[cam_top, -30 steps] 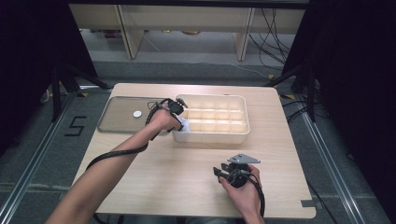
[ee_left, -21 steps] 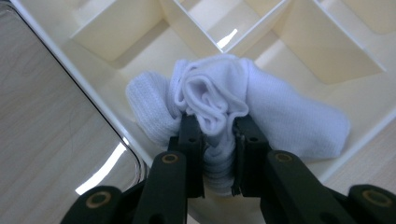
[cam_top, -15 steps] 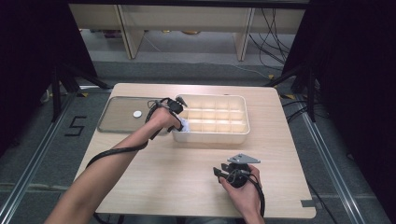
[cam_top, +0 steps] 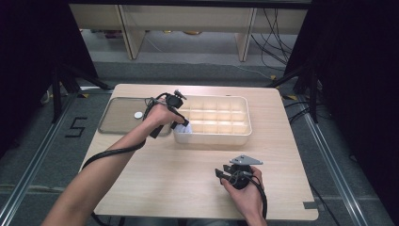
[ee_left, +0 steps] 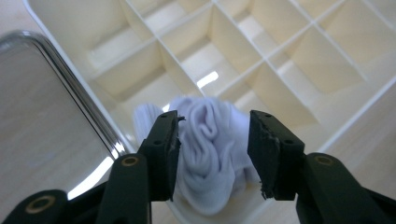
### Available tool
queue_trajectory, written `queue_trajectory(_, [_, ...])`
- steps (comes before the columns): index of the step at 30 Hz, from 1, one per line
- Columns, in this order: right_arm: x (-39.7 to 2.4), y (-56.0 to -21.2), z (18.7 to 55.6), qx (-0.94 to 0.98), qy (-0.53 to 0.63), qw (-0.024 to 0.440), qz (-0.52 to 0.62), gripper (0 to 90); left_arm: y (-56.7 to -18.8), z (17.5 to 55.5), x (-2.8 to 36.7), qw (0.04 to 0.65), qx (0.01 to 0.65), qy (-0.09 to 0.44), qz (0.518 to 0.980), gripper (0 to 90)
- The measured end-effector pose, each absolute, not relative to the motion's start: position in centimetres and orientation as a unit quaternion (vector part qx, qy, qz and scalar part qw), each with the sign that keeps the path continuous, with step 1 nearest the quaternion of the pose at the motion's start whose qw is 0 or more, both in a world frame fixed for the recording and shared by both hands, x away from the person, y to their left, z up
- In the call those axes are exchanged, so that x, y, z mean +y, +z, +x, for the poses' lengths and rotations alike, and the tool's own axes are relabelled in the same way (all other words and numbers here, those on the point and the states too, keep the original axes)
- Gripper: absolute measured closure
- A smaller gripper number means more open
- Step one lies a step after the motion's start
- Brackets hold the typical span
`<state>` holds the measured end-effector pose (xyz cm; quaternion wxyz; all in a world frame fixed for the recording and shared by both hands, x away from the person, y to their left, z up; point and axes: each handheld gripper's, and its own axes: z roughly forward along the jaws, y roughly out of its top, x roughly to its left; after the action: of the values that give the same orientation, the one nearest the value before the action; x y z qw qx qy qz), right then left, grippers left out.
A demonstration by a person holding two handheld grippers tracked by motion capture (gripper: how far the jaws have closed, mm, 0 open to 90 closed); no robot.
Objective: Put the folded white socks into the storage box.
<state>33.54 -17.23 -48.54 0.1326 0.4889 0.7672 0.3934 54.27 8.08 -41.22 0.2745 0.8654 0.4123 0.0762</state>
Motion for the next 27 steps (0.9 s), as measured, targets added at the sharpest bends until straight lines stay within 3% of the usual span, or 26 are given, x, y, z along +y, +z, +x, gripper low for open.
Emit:
queue_trajectory(7, [-17.4, -48.5, 33.6, 0.766, 0.400, 0.124, 0.487, 59.7, -42.1, 54.9, 7.5, 0.280, 0.421, 0.087, 0.859, 47.0])
queue_trajectory(16, [-17.3, -48.6, 33.6, 0.767, 0.400, 0.123, 0.487, 59.6, -42.7, 54.6, 7.4, 0.270, 0.406, 0.109, 0.866, 77.6])
queue_trajectory(27, [-17.3, -48.5, 33.6, 0.766, 0.400, 0.125, 0.487, 59.6, -42.8, 53.9, 6.3, 0.221, 0.365, 0.128, 0.895, 81.2])
